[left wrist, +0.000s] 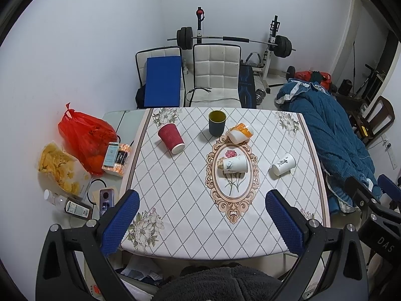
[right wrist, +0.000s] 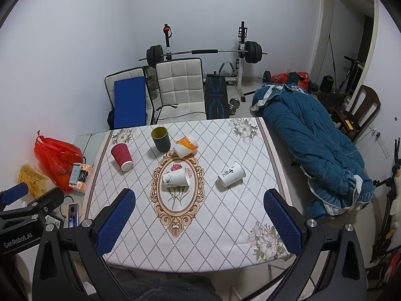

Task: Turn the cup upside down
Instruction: 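Move the left gripper toward the orange-banded white paper cup lying sideways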

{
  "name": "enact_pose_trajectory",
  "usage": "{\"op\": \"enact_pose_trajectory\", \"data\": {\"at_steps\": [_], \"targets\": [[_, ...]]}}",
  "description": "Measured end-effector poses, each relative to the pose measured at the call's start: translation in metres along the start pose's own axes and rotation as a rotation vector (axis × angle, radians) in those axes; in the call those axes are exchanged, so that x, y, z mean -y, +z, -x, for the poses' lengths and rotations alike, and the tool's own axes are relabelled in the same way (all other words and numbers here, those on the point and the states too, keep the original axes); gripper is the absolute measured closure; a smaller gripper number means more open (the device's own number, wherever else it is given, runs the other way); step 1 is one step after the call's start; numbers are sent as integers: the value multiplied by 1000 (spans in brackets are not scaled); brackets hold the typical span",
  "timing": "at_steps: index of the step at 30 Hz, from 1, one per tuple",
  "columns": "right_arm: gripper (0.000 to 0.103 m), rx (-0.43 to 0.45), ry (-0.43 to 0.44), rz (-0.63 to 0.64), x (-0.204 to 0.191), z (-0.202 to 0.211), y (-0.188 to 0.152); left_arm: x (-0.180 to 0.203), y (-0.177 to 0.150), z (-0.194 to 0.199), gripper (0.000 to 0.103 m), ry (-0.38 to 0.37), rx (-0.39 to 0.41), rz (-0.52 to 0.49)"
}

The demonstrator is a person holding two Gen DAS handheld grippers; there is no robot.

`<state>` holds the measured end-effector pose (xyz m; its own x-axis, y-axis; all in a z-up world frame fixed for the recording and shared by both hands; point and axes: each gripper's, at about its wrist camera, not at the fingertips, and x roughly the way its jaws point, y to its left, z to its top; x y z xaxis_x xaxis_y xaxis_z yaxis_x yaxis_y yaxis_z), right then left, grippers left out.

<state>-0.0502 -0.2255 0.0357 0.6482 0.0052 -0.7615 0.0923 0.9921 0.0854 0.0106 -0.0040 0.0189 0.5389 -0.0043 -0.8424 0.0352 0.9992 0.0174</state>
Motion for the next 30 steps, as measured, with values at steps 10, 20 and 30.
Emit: {"op": "enact_pose_trajectory", "data": {"at_steps": [10, 20, 30], "targets": [[0, -111, -11, -26, 18, -68, -7, 6, -14, -71, 0, 56, -82, 35], [0, -392, -16, 0, 52, -206, -63, 22, -35, -165, 0, 107, -249, 67], [0, -593, 2, -17, 72, -302, -112, 32, -33, -237, 0, 124, -355, 51]]}}
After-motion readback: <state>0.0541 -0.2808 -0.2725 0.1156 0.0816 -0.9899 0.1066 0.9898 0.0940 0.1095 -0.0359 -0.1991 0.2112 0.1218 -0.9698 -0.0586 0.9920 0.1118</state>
